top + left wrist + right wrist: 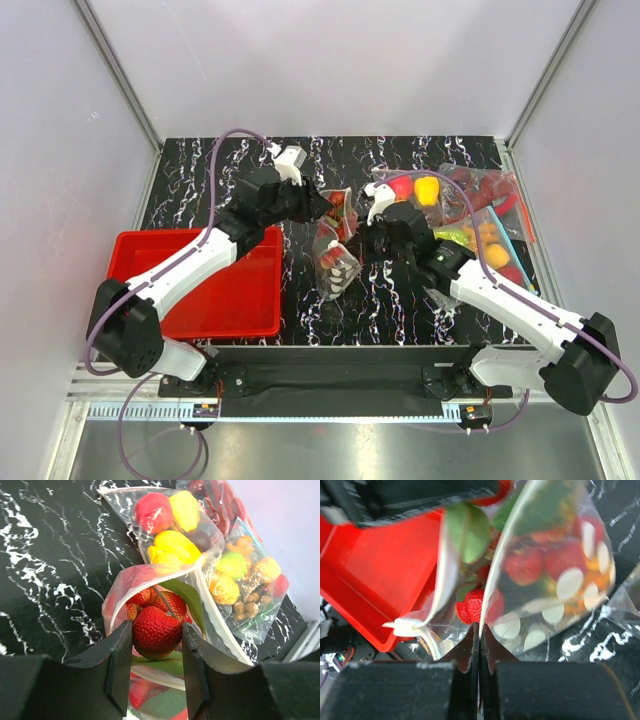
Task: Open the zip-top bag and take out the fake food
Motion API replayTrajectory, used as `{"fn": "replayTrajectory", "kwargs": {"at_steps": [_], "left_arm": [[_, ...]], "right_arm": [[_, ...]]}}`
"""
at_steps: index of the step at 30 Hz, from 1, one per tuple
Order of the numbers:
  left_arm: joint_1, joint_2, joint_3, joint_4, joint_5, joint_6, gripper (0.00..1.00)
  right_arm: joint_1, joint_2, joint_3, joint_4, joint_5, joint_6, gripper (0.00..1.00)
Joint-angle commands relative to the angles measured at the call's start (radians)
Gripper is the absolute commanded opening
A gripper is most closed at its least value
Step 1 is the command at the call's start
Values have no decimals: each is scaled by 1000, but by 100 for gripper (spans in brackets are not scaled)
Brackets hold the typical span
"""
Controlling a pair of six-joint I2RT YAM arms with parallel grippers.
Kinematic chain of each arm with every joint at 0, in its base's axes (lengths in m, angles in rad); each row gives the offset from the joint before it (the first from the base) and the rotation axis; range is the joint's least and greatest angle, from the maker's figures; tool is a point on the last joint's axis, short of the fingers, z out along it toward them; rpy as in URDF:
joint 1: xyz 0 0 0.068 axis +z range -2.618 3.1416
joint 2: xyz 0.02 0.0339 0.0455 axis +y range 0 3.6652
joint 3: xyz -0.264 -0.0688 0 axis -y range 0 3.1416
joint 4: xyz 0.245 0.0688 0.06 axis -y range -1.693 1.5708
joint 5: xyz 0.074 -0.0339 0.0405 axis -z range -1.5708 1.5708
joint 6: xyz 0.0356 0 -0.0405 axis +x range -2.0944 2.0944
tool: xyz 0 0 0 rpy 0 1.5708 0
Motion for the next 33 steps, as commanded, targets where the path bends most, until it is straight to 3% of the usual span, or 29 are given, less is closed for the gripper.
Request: {"fn": "replayTrajectory", "kwargs": {"at_steps": [1,15,16,18,21,29,33], "left_arm": [[2,10,52,115,42,-17,0],[37,7,66,99,48,2,0],[59,14,58,99,53,-1,0],[80,28,34,112,65,-7,0],[109,45,17,115,63,-6,0],[168,67,3,101,56,-3,0],[183,62,-5,107,80,-18,0]], "right_arm": [[23,-27,35,78,-41,-4,1],[39,52,54,70,-60,-35,6],[39,49,61,61,-54,-41,10],[39,32,81,43,-37,-56,35],[39,1,87,46,-15,-76,53],[39,-77,18,92,-31,-96,68],[39,-28,-25,148,-77,-93,73]]}}
